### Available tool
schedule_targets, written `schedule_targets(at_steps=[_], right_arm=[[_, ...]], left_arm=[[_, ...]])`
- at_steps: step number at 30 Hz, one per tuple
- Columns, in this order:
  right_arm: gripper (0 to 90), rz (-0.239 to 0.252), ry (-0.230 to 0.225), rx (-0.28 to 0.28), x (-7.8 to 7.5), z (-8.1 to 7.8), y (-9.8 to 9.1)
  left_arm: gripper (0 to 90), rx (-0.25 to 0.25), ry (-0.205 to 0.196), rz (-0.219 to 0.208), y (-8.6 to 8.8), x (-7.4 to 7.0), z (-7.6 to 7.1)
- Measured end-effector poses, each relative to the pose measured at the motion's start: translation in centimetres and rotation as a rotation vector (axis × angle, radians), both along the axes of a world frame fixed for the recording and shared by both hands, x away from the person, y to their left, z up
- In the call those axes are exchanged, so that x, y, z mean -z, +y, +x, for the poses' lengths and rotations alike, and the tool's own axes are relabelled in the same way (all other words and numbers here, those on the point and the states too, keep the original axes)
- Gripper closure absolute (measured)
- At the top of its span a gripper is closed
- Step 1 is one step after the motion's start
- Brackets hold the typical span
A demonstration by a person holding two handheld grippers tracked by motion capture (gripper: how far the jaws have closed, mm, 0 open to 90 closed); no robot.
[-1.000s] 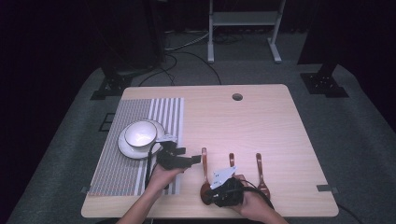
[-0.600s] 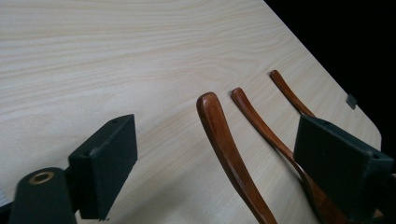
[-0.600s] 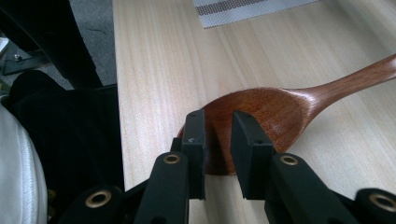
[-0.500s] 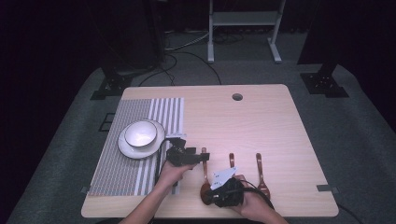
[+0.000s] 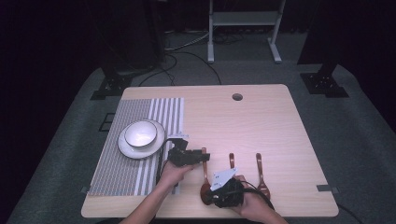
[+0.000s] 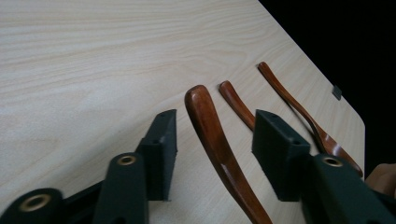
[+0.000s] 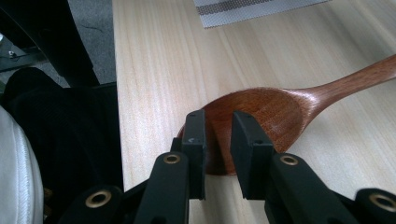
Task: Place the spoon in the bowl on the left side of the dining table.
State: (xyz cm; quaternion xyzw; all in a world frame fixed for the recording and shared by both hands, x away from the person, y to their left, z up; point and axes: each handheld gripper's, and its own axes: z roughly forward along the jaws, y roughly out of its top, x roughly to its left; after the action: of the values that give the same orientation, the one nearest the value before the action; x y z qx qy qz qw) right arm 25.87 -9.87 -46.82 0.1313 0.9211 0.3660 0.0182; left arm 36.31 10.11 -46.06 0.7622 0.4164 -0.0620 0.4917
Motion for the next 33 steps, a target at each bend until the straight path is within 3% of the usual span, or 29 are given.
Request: schedule_targets(at_steps=[5,12,16,17,19,22,23,24,26,27,33], right_arm=[[74.9,0.007,-0.005,0.004,0.1,0.0,-0.1],[74.7,0.011,-0.006,0.003,0.1,-0.1,-0.2],[73.8,0.007,-0.007,0.001,0.0,-0.1,-0.2],[73.8,0.007,-0.007,0.001,0.0,-0.1,-0.2],[70.5,0.012,0.007,-0.001,0.0,-0.1,-0.3],[68.2,0.014,0.011,-0.004,0.0,-0.1,-0.3],[61.5,0.017,0.031,0.000,-0.1,-0.2,-0.4],[61.5,0.017,0.031,0.000,-0.1,-0.2,-0.4],[60.8,0.035,0.040,0.008,-0.3,-0.1,-0.8],[59.6,0.087,0.077,0.034,-0.6,0.0,-1.7],[55.1,0.119,0.079,0.098,-1.2,0.2,-4.4]], left_arm=[[68.7,0.014,-0.011,0.007,-0.1,0.0,0.0],[73.1,0.019,0.015,-0.051,-0.1,0.2,0.1],[75.9,0.018,0.047,-0.118,0.0,0.3,0.1],[76.9,0.018,0.047,-0.118,0.0,0.3,0.1],[78.8,0.030,0.062,-0.159,0.1,0.2,0.1],[80.8,0.034,0.071,-0.186,0.1,0.1,0.0],[81.8,0.038,0.080,-0.208,0.1,0.1,0.0],[81.8,0.039,0.085,-0.219,0.1,0.0,0.0],[83.6,0.051,0.092,-0.237,0.2,-0.2,-0.1],[84.2,0.052,0.098,-0.261,0.3,-0.4,-0.2],[84.4,0.058,0.075,-0.263,0.2,-1.2,-0.3]])
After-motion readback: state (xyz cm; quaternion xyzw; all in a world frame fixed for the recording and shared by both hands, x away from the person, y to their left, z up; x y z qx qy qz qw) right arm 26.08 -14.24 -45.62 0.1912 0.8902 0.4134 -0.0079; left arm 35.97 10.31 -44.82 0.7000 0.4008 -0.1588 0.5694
